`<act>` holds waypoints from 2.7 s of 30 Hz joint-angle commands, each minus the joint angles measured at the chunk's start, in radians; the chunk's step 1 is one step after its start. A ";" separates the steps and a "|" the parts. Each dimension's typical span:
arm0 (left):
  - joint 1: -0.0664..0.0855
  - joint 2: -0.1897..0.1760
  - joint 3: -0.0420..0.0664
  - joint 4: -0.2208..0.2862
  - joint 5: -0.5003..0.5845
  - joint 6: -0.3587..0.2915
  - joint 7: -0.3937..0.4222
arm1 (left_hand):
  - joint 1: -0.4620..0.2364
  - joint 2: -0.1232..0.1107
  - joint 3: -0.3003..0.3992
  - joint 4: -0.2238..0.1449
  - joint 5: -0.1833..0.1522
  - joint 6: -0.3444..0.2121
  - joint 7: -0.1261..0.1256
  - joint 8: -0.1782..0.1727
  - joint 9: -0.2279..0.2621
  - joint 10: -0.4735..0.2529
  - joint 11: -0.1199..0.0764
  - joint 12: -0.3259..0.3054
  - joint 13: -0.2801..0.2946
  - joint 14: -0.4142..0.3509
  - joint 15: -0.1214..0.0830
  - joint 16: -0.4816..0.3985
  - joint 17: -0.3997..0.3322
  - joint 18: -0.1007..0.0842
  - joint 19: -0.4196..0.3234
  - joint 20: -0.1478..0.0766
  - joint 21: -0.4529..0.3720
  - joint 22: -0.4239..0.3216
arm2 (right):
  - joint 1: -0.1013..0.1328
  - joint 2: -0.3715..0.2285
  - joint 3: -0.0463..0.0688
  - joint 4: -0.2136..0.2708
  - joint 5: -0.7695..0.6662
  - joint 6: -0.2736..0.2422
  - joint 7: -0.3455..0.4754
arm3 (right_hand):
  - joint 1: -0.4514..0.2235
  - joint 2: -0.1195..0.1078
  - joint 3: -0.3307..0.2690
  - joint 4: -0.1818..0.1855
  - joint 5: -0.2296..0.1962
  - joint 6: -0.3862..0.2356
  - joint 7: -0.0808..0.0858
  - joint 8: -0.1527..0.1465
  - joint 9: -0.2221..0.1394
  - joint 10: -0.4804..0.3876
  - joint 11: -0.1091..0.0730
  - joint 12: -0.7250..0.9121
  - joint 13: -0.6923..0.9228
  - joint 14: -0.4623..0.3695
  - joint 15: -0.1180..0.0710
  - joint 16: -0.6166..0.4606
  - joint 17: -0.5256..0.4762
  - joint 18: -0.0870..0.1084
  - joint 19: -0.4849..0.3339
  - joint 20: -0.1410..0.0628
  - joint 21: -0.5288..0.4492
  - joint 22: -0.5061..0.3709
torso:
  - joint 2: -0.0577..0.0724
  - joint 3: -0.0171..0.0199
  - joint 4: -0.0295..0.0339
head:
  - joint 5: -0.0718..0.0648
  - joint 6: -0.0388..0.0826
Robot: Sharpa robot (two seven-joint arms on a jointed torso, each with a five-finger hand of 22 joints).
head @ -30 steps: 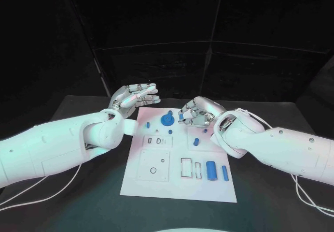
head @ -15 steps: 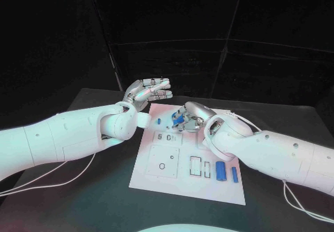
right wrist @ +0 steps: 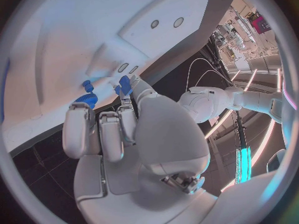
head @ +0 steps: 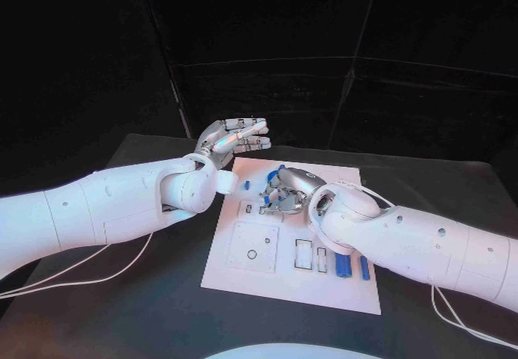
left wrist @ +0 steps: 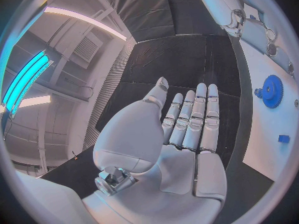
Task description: Assemble the parts on the task board
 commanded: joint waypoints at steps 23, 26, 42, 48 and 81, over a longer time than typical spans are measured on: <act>0.002 0.003 0.001 -0.005 0.004 0.013 0.012 | 0.002 0.005 0.001 -0.008 0.002 0.005 0.033 -0.005 -0.001 0.002 0.003 -0.005 -0.001 0.000 -0.002 -0.006 0.000 0.013 0.000 0.002 -0.006 -0.001 | -0.014 0.012 -0.022 -0.022 -0.038 0.044 -0.015 | -0.017 -0.001 0.005 0.002 0.006 0.006 -0.003 0.000 0.001 -0.006 -0.002 -0.003 0.039 0.081 -0.007 0.001 0.151 -0.015 0.000 -0.004 0.004 -0.001 | -0.001 -0.0011 0.0014 | -0.005 -0.001; 0.002 0.003 0.001 -0.005 0.004 0.014 0.012 | 0.002 0.005 0.001 -0.008 0.002 0.005 0.033 -0.005 -0.001 0.002 0.003 -0.005 -0.001 0.000 -0.002 -0.006 0.000 0.013 0.000 0.002 -0.006 -0.001 | -0.015 0.010 -0.022 -0.022 -0.038 0.045 -0.016 | -0.017 -0.001 0.005 0.002 0.006 0.006 -0.003 0.000 0.001 -0.006 -0.002 -0.003 0.039 0.081 -0.007 0.001 0.151 -0.015 0.000 -0.004 0.004 -0.001 | -0.001 -0.0011 0.0015 | -0.004 -0.002; 0.002 0.002 0.001 -0.005 0.004 0.013 0.011 | 0.002 0.006 0.001 -0.008 0.002 0.006 0.033 -0.005 -0.001 0.002 0.003 -0.005 -0.001 0.000 -0.003 -0.006 0.000 0.013 0.001 0.002 -0.006 -0.001 | -0.020 0.002 -0.022 -0.022 -0.041 0.074 -0.034 | -0.027 -0.016 0.009 0.000 0.028 0.000 -0.001 -0.006 -0.001 -0.011 -0.001 -0.010 0.034 0.081 -0.007 0.000 0.151 -0.015 0.000 -0.004 0.004 -0.001 | 0.000 -0.0013 0.0021 | -0.006 -0.005; 0.002 0.001 0.001 -0.009 0.004 0.013 0.012 | 0.002 0.006 0.001 -0.008 0.002 0.006 0.033 -0.005 -0.001 0.002 0.003 -0.005 -0.001 0.000 -0.003 -0.006 0.000 0.013 0.001 0.002 -0.006 -0.001 | -0.022 0.000 -0.022 -0.020 -0.041 0.088 -0.038 | -0.034 -0.023 0.007 0.001 0.026 -0.005 0.002 -0.010 -0.003 -0.013 0.001 -0.013 0.031 0.081 -0.005 -0.001 0.150 -0.015 -0.001 -0.003 0.003 -0.002 | -0.001 -0.0018 0.0010 | -0.005 -0.008; 0.002 -0.001 0.001 -0.007 0.004 0.012 0.010 | 0.000 0.007 0.001 -0.008 0.002 0.006 0.033 -0.005 -0.001 0.002 0.003 -0.005 -0.001 0.001 -0.003 -0.006 0.000 0.013 0.002 0.002 -0.007 -0.001 | -0.027 0.001 -0.022 -0.014 -0.051 0.030 -0.062 | -0.086 -0.085 -0.024 0.018 0.003 -0.123 0.038 -0.078 -0.015 -0.081 0.034 -0.084 -0.035 0.078 0.022 -0.008 0.138 -0.010 -0.016 0.021 -0.012 -0.029 | 0.000 -0.0016 0.0012 | -0.002 -0.010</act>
